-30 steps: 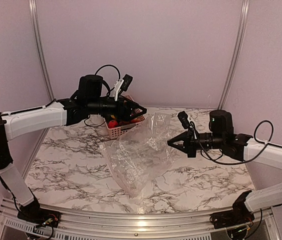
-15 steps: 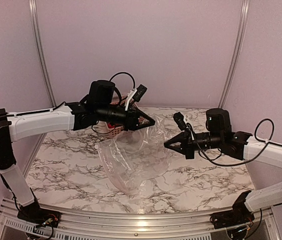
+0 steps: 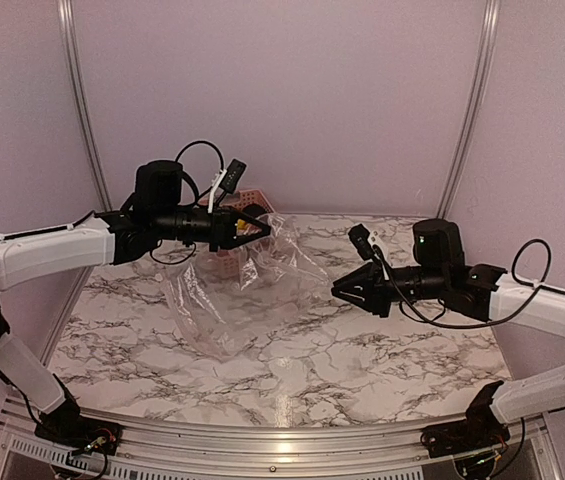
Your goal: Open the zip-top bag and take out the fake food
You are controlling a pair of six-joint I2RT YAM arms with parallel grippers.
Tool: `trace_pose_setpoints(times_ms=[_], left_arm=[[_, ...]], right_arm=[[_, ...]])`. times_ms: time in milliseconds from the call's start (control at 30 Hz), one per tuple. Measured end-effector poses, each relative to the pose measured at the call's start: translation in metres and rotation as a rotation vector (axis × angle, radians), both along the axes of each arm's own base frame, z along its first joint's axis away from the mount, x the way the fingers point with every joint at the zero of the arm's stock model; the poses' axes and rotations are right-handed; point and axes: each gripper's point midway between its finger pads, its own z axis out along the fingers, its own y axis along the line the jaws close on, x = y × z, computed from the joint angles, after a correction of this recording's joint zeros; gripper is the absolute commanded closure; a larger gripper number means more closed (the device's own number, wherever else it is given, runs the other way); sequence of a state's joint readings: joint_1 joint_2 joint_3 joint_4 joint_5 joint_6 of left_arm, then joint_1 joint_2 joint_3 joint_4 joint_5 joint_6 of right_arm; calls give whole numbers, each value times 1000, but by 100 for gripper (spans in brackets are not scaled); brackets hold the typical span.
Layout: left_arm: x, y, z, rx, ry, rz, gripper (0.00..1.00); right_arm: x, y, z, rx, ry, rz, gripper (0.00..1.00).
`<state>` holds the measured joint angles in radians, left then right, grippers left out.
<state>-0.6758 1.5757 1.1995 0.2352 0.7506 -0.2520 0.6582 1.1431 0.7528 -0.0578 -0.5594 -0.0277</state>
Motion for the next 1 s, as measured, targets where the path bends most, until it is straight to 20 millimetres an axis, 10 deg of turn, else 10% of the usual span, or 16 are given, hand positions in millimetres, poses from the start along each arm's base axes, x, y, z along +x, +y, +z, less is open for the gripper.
trace_pose_setpoints(times_ms=[100,600,733,1000], left_arm=[[-3,2,7,-18,-11,-10,100],[15,54,33,-146,2,78,100],[6,42,33,-126,-6,36,100],[-31,8,19,-69,-14,-93,100]], right_arm=[[3,0,-8,-19,18,-12,100],[11,-8,-22,-58,54,-91,100],[5,-5,-20,-39,83,-62,42],[9,-5,11,19,25,-82,25]])
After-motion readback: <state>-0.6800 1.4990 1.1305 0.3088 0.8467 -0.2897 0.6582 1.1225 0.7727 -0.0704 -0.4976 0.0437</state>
